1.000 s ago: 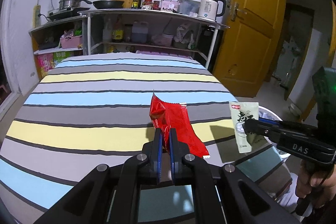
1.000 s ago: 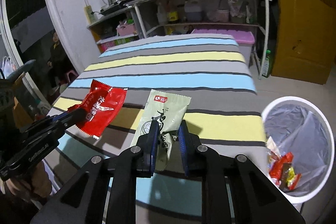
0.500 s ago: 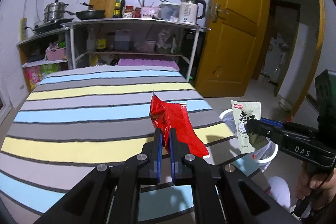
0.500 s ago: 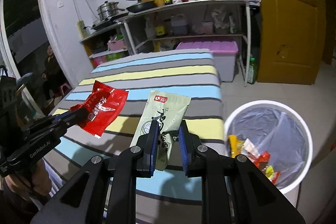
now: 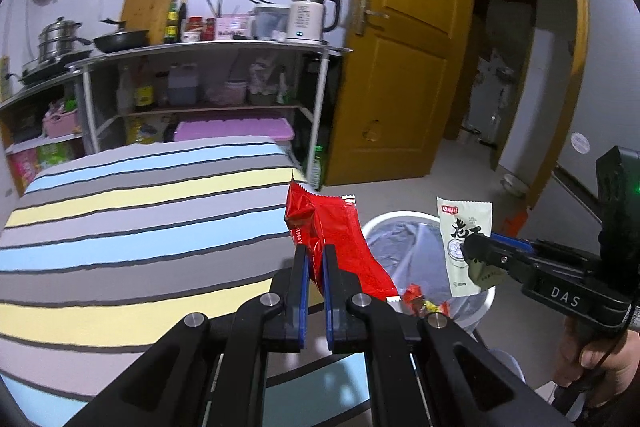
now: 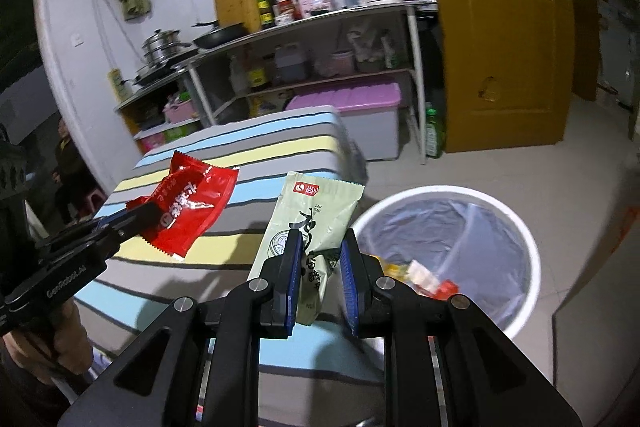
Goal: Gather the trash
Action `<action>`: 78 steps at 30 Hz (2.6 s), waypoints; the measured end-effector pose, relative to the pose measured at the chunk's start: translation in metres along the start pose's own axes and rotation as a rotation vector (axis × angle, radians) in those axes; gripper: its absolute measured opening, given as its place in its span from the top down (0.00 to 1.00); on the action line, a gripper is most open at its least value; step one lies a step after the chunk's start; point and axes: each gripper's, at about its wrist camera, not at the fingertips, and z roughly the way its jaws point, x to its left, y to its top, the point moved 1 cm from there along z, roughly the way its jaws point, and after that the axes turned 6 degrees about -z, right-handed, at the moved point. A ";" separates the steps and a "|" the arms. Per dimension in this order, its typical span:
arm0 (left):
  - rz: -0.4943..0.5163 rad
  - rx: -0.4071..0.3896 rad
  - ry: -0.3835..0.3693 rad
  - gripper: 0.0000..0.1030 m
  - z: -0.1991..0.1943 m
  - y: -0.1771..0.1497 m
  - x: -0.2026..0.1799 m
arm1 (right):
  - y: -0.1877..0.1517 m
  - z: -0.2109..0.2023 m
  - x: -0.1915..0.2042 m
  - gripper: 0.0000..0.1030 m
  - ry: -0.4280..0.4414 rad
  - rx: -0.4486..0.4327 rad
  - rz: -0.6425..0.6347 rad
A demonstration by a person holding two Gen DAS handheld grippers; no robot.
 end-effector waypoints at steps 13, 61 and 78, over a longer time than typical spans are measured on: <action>0.068 0.042 -0.088 0.95 0.048 0.006 -0.056 | -0.010 -0.006 -0.059 0.81 -0.080 0.007 0.089; 0.045 0.036 -0.136 0.91 0.031 -0.003 -0.054 | -0.012 -0.032 -0.020 0.62 -0.125 -0.018 -0.003; 0.048 0.001 -0.072 0.91 -0.047 -0.041 -0.037 | -0.041 -0.080 0.038 0.62 -0.099 -0.047 -0.100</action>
